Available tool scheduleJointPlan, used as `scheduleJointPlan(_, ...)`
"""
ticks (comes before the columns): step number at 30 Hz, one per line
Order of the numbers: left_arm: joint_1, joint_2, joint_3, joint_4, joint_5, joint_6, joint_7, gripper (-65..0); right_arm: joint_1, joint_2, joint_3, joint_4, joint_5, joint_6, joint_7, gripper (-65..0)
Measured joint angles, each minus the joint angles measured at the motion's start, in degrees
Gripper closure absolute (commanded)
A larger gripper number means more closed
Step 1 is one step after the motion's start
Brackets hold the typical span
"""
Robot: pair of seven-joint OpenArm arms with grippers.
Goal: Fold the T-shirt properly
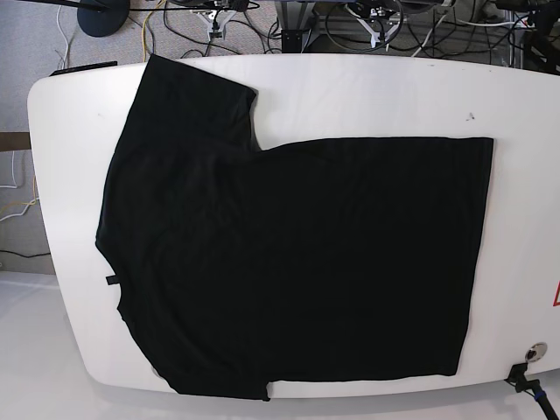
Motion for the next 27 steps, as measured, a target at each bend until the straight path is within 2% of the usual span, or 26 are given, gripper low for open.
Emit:
scheduleJointPlan(4, 0.17, -0.20, 0.00, 0.52, -0.39, -0.26, -0.44, -1.5, -0.20, 0.02, 0.09, 0.66, 0.44, 1.22, 0.33, -0.9)
scheduleJointPlan(21, 0.96, -0.24, 0.00, 1.49, -0.44, -0.33, -0.68, -2.3, -1.36, 0.07, 0.09, 0.98, 0.68, 0.90, 0.55, -1.0)
scheduleJointPlan(26, 5.75, -0.81, 0.07, 7.02, -0.63, -1.16, -1.64, -2.8, -6.32, 0.76, 0.09, 4.90, 0.70, 1.29, 0.57, -0.8)
scheduleJointPlan(27, 7.65, -1.11, 0.17, 10.99, -0.61, -1.33, -1.62, -2.8, -8.02, 1.05, 0.02, 7.74, 0.74, 1.33, 0.94, -0.6)
